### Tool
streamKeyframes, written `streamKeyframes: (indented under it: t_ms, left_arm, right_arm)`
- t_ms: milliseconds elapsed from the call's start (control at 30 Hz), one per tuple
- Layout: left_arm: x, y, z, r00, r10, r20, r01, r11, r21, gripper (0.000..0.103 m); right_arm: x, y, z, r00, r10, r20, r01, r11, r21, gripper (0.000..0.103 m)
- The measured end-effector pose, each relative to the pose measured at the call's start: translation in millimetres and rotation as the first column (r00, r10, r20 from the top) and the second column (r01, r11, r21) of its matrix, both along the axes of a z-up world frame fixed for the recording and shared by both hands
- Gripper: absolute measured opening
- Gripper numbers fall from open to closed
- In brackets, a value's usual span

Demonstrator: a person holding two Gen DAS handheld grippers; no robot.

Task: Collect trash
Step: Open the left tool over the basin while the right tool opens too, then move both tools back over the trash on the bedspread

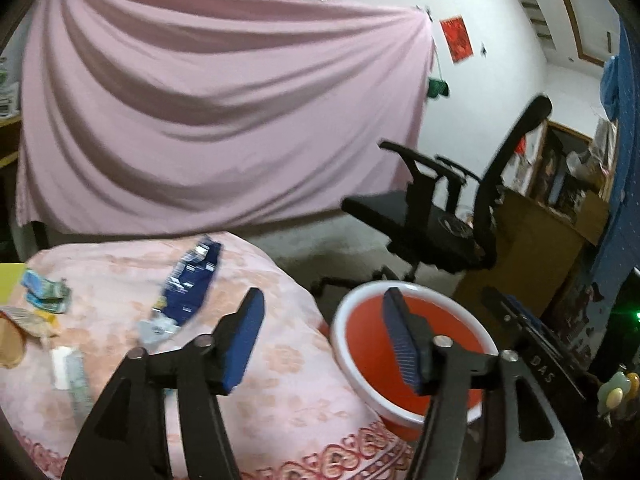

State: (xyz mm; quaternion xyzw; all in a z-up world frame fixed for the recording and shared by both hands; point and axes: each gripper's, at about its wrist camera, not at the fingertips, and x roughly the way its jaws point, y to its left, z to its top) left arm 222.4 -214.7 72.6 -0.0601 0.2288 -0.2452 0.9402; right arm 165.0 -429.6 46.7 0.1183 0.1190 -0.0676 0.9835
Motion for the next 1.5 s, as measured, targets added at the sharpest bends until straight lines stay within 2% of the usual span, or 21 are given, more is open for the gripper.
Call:
streamKeyframes:
  t_ms: [33,67,100,167,233,300,333,700,833,967,1100,1267,1500]
  left_arm:
    - [-2,6,1,1.000,0.016,0.012,-0.016,1.000,-0.003,0.060]
    - [-5,13,2,0.999,0.034,0.024,-0.034,0.999,-0.006,0.069]
    - [-6,18,4,0.998,0.053,0.035,-0.053,0.999,-0.008,0.085]
    - [-15,34,7,0.989,0.123,0.085,-0.121,0.992,-0.024,0.101]
    - [-22,49,7,0.979,0.167,0.118,-0.163,0.986,-0.041,0.101]
    - [-27,64,7,0.970,0.210,0.126,-0.207,0.978,-0.038,0.101]
    - [-28,69,7,0.965,0.226,0.130,-0.223,0.974,-0.036,0.101]
    - [-71,137,-2,0.891,0.382,0.244,-0.385,0.922,-0.040,0.101]
    - [-82,152,-6,0.867,0.407,0.286,-0.417,0.908,-0.027,0.101]
    - [-87,165,-13,0.854,0.420,0.307,-0.440,0.898,-0.005,0.101]
    - [-84,173,-19,0.848,0.437,0.300,-0.461,0.887,0.011,0.101]
    - [-76,180,-28,0.848,0.453,0.276,-0.479,0.877,0.033,0.101]
    - [-52,181,-51,0.895,0.422,0.146,-0.439,0.890,0.124,0.101]
  right_arm:
    - [-2,3,2,1.000,0.002,0.018,-0.002,1.000,-0.007,0.059]
    - [-4,7,5,0.999,0.006,0.040,-0.006,1.000,-0.011,0.076]
    - [-7,10,7,0.998,0.013,0.064,-0.012,1.000,-0.011,0.083]
    - [-12,17,13,0.993,0.031,0.113,-0.030,0.999,-0.016,0.087]
    - [-14,27,18,0.988,0.051,0.143,-0.047,0.998,-0.034,0.090]
    - [-15,35,21,0.984,0.068,0.166,-0.061,0.997,-0.048,0.101]
    - [-16,40,22,0.981,0.078,0.179,-0.070,0.996,-0.053,0.103]
    - [-29,102,32,0.939,0.215,0.269,-0.176,0.971,-0.161,0.103]
    - [-30,123,32,0.928,0.257,0.270,-0.208,0.958,-0.197,0.103]
    - [-25,140,27,0.928,0.282,0.245,-0.231,0.948,-0.218,0.103]
    - [-13,155,22,0.931,0.307,0.196,-0.261,0.938,-0.231,0.103]
    - [12,171,10,0.938,0.338,0.070,-0.314,0.920,-0.234,0.103]
    - [37,177,-2,0.921,0.381,-0.083,-0.390,0.903,-0.181,0.103]
